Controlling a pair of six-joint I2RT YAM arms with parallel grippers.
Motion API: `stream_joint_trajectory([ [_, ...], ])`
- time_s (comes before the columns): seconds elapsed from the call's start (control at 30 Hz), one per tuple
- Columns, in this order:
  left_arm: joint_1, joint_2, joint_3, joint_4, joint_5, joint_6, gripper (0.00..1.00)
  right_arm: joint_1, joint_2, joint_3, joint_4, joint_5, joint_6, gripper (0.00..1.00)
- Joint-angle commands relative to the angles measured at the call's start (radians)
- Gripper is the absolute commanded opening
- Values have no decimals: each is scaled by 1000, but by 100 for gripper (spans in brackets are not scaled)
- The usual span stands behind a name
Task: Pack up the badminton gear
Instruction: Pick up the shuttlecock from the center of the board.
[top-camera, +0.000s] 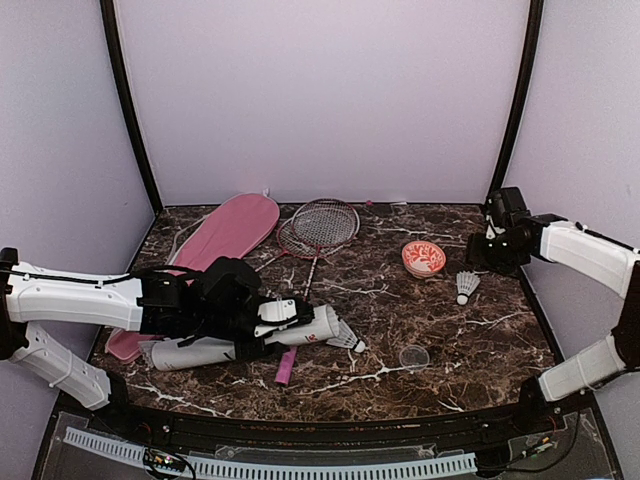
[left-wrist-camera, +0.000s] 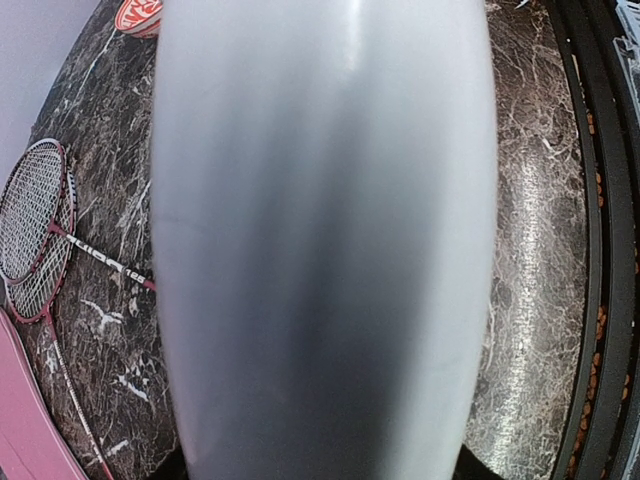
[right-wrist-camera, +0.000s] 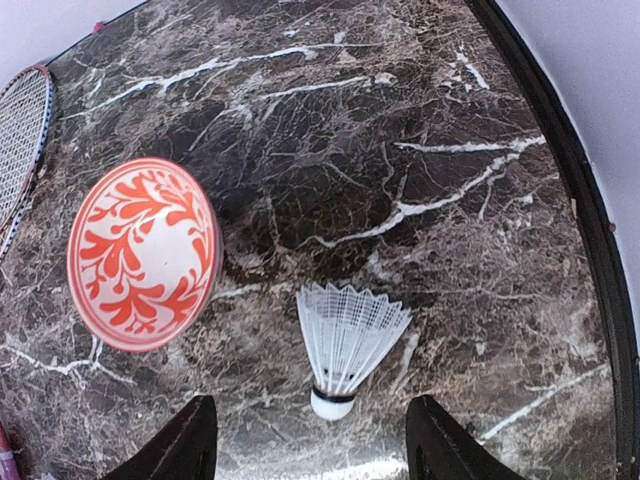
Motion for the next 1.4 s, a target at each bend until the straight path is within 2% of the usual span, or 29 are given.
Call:
stream_joint_trajectory([
  [0.0, -7, -22, 8, 31, 12, -11, 56, -92, 91, 47, 145, -204, -127, 66],
  [0.23, -11, -11, 11, 28, 11, -10, 56, -162, 236, 102, 167, -320, -215, 66],
  [0.53, -14, 0, 14, 23, 18, -11, 56, -176, 338, 103, 152, -371, -249, 64],
  [0.87, -20, 5, 15, 23, 18, -10, 56, -176, 221, -9, 98, -363, -210, 58],
  [1.37, -35, 15, 22, 15, 13, -8, 56, -176, 62, -188, 86, -390, -139, 37],
])
